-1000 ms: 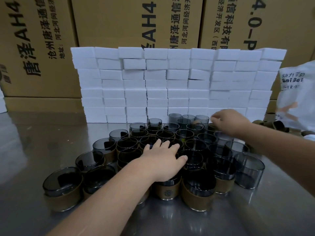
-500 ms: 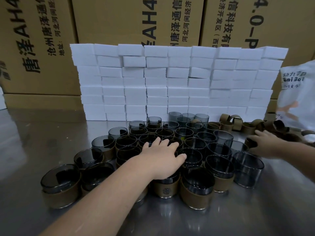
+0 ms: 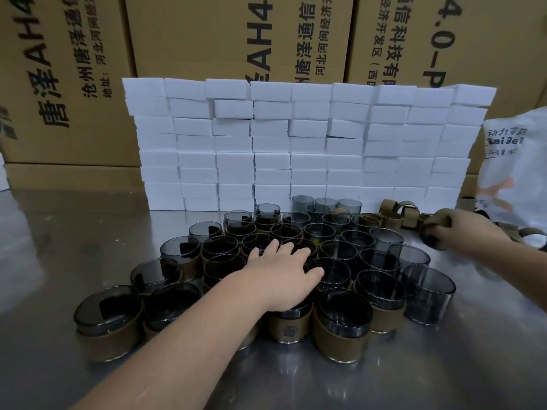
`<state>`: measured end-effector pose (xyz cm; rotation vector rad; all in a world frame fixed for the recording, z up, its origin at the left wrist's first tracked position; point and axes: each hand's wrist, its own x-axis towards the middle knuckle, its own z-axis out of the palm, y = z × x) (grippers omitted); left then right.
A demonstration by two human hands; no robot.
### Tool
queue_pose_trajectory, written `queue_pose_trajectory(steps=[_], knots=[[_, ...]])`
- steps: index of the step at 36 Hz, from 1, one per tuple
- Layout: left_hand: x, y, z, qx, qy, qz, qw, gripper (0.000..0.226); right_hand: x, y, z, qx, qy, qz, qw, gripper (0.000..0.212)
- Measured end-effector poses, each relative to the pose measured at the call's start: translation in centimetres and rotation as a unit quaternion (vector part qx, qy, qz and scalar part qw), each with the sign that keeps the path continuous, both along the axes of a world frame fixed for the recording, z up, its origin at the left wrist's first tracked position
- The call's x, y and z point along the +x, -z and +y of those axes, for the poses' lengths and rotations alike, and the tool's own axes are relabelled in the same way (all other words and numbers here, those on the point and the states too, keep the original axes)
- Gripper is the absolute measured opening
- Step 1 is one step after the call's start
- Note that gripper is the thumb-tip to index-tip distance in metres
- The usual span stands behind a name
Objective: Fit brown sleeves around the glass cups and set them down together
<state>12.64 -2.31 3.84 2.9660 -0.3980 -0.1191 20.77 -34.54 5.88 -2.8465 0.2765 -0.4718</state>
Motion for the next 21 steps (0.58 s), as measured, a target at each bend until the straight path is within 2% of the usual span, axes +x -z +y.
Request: queue_pose_trajectory(steps=[3,5,8,10,17,21], knots=[[-0.1,-0.1,0.0,0.0,0.0,0.001,1.0,0.061,-0.5,-1.6,1.4,0.015,-0.026,-0.05,0.998,0.03],[-0.2,-0.1,0.0,-0.001,-0.001,0.002,1.0,0.06,-0.9,-2.3,2.6,0.061,-0.051,-0.08,0.994,0.036],[-0.2,-0.1,0.0,-0.004,-0.003,0.004,1.0,0.06,-1.3,-2.9,4.4,0.174,-0.096,-0.056,0.978,0.047],[-0.2,-0.1,0.0,-0.003,-0.003,0.004,1.0,0.06,-1.7,-3.0,5.8,0.218,-0.121,-0.035,0.968,0.048],[0.0,0.0,0.0,-0.006,0.0,-0.003,1.0,0.061,-2.2,-2.7,10.3,0.227,-0.183,0.023,0.956,0.051],[0.0,0.1,0.0,-0.007,0.001,-0.004,1.0,0.061,-1.7,-2.4,11.7,0.161,-0.193,0.04,0.967,0.055]])
